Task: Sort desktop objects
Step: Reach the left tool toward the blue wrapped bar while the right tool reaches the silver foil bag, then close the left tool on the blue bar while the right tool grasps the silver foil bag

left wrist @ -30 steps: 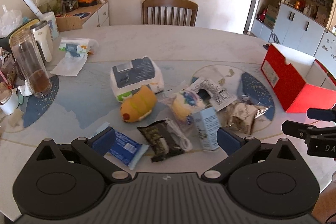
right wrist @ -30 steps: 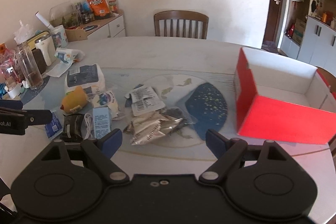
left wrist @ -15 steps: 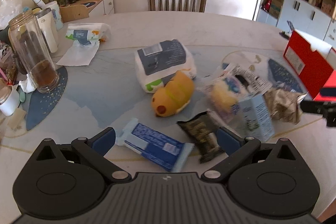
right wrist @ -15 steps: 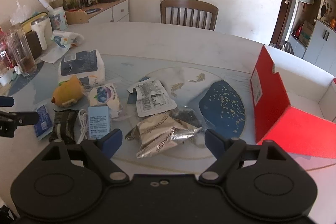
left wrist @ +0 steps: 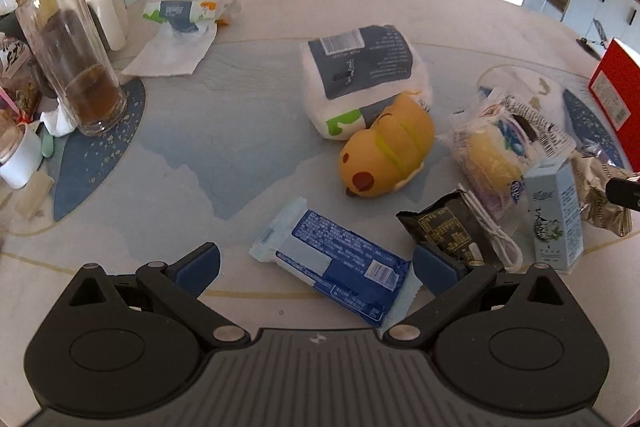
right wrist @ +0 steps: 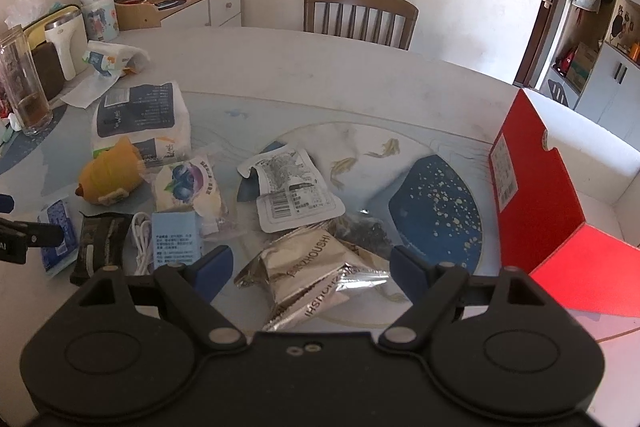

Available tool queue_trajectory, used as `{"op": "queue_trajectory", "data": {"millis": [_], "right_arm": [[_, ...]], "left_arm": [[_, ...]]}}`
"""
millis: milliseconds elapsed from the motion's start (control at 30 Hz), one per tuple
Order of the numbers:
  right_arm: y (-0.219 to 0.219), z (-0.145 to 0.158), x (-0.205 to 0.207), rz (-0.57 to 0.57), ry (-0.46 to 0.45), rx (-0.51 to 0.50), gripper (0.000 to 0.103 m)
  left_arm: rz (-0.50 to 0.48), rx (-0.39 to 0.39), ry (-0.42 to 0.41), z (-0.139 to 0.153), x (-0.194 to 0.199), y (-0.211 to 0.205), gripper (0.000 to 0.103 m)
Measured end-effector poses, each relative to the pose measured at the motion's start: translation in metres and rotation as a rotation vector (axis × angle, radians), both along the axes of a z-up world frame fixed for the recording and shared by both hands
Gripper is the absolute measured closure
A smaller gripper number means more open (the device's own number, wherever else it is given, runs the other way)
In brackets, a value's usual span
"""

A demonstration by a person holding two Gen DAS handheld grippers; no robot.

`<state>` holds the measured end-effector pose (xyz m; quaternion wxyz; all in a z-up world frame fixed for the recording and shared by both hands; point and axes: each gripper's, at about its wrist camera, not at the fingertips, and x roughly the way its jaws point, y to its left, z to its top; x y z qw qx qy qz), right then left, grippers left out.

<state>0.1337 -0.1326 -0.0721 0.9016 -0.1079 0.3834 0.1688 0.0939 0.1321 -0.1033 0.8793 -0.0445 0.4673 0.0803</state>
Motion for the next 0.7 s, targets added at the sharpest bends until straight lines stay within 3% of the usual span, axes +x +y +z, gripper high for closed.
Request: {"op": "queue_trajectory", "data": {"millis": [267,700], "right_arm": [[0.008,-0.008,0.012,-0.009,0.006,-0.03,0.019],[0.008,-0.016,0.011,0.017,0.022,-0.102,0.019]], "left_arm": [[0.1,0.024,0.008,-0.002,0.014,0.003,0.0],[0.078,0.068,0.082,-0.013,0.009,0.014,0.004]]}}
